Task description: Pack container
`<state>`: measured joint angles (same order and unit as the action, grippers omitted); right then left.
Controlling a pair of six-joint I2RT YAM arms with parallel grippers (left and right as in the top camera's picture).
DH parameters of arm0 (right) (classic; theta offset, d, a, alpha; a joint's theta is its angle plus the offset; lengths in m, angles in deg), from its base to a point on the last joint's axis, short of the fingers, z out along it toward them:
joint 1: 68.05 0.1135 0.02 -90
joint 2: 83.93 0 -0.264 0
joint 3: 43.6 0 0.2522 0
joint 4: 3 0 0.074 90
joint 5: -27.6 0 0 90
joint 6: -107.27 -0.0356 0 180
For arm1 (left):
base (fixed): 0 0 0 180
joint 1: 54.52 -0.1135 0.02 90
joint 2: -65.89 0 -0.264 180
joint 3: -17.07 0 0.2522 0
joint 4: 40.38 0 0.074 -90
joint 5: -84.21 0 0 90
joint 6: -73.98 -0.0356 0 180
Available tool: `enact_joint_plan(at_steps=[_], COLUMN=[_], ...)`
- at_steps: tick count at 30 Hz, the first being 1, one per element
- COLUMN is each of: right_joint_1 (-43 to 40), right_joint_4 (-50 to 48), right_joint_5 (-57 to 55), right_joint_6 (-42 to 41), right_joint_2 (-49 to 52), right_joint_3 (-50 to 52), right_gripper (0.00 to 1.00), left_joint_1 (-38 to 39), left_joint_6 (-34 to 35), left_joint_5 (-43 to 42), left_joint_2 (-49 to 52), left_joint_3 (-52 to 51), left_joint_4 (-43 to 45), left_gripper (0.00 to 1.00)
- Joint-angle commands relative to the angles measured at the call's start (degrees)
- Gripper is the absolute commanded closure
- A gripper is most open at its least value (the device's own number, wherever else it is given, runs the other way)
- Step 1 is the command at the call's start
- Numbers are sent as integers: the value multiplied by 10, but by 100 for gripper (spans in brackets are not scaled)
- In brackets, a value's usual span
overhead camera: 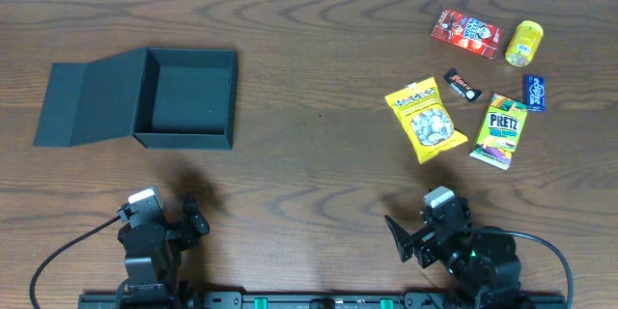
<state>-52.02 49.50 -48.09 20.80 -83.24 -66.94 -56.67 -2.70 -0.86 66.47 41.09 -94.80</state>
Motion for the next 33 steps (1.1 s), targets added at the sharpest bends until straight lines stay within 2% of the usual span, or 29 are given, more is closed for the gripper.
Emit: enact_joint_plan(at_steps=[1,3,5,9,11,15,21,24,26,30,33], right_joint_1=[5,5,5,5,5,5,5,5,5,5,5], right_joint_4=[-1,-1,-1,-1,-1,-1,-1,-1,-1,-1,-1], right_joint_5=[-4,-4,-4,-4,-4,-4,-4,-4,-4,-4,-4], right_joint_6=[-5,-5,-5,-5,-5,-5,-5,-5,-5,-5,-5], right_joint_2=[-4,-4,-4,-4,-4,-4,-4,-4,-4,-4,-4], right_joint_3=[2,2,2,2,2,2,2,2,2,2,2], right_gripper=[1,1,1,1,1,1,1,1,1,1,1], left_joint_1=[-2,-2,-2,-2,-2,-2,-2,-2,-2,-2,-2], left_joint_6=[2,16,65,222,253,263,347,351,347,319,318], left_joint_5=[8,4,-29,-165,-188,-185,-189,-192,-212,-306,-320], left_joint_2=[-3,-3,-3,-3,-3,-3,-3,-3,-3,0,21], left_joint_3=[-8,-8,-8,-8,-8,-8,-8,-8,-8,-8,0], left_joint_4=[-10,-4,5,19,23,23,21,31,56,169,213], left_gripper=[5,5,5,5,5,5,5,5,4,4,4])
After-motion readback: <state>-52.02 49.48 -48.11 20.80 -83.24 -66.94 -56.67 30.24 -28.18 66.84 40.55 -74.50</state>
